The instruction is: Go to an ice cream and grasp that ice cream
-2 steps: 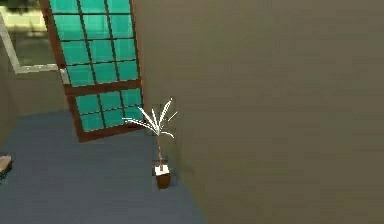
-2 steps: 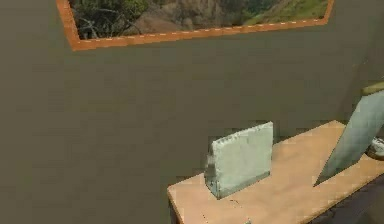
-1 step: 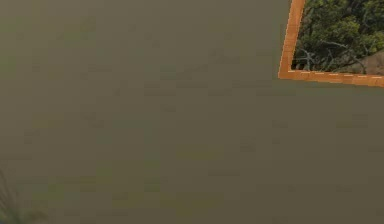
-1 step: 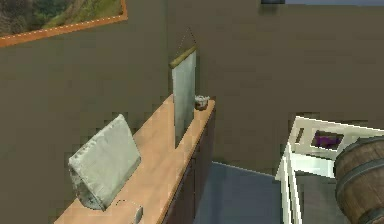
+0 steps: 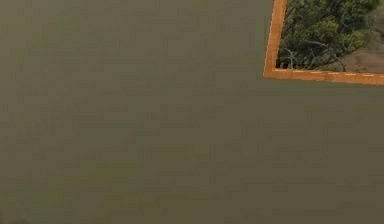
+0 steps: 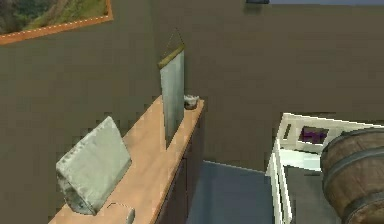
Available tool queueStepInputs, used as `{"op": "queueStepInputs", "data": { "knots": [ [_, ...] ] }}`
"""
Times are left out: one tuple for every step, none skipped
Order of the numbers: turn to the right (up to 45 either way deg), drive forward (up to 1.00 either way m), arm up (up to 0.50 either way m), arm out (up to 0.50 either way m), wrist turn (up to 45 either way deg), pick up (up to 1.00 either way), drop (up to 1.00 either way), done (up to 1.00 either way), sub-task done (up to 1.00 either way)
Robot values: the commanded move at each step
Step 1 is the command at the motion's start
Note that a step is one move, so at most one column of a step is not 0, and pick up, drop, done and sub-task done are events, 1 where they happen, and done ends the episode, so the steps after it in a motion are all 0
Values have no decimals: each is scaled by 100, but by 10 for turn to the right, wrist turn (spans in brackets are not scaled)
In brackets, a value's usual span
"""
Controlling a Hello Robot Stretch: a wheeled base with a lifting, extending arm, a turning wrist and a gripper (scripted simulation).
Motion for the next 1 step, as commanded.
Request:
{"op": "queueStepInputs", "data": {
  "knots": [
    [0, 5, 0, 0, 0, 0, 0, 0, 0]
  ]
}}
